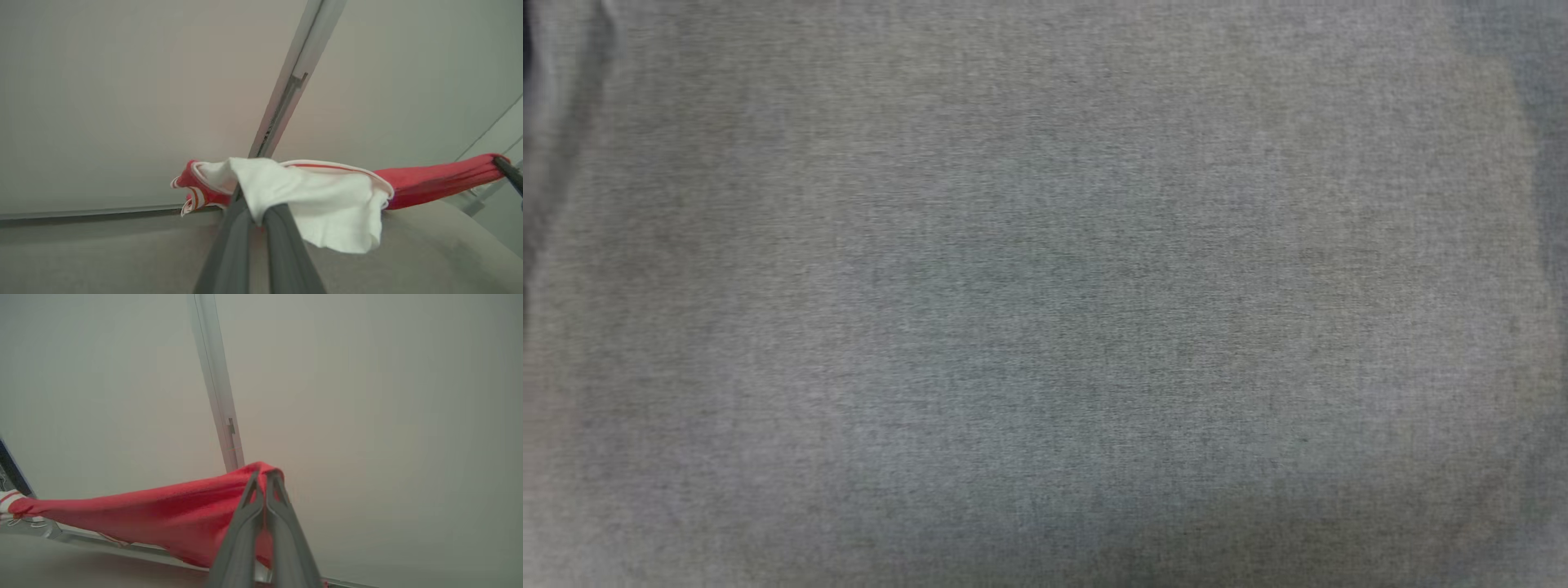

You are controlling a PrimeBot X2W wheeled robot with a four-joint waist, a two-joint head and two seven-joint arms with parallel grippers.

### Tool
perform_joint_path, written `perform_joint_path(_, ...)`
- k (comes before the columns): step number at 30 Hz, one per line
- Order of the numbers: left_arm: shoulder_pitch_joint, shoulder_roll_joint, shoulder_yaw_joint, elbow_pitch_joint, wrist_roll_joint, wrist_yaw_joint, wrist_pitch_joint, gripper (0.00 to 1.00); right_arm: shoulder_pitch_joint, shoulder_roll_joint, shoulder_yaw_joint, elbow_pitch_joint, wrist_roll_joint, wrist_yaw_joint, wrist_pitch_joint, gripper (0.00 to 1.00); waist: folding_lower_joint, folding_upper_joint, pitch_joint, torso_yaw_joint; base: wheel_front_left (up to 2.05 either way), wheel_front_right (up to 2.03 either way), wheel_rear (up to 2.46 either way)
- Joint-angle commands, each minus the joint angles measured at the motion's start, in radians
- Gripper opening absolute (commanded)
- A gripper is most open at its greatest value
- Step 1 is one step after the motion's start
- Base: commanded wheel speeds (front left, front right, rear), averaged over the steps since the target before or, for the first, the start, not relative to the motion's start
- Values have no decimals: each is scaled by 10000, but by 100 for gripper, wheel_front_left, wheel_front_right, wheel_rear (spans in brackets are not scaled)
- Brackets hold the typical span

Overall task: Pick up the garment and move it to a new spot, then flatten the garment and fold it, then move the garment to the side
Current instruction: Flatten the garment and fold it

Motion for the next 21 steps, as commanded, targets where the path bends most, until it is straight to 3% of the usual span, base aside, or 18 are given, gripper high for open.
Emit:
perform_joint_path(1, 422, 117, 6, -181, -145, 63, 24, 0, 343, -241, 67, -13, 140, -4, 8, 0, 0, 0, -177, 162, 0, 0, 0)
perform_joint_path(7, 4131, 775, 229, -2082, -1990, 290, 624, 0, 3407, -1424, 142, -553, 1746, -13, -257, 0, 0, 0, -841, 443, 0, 0, 0)
perform_joint_path(11, 6022, 1182, 601, -3836, -3173, 448, 785, 0, 5455, -1818, -174, -1281, 2646, -14, -481, 0, 0, 0, -1432, 439, 0, 0, 0)
perform_joint_path(17, 8685, 1958, 778, -5921, -3701, 693, 436, 0, 7805, -2136, -279, -2226, 2925, -13, -553, 0, 0, 0, -2191, 177, 0, 0, 0)
perform_joint_path(21, 10274, 2139, 780, -6707, -3850, 962, -10, 0, 9029, -2142, -431, -2613, 2721, -13, -572, 0, 0, 0, -2581, 82, 0, 0, 0)
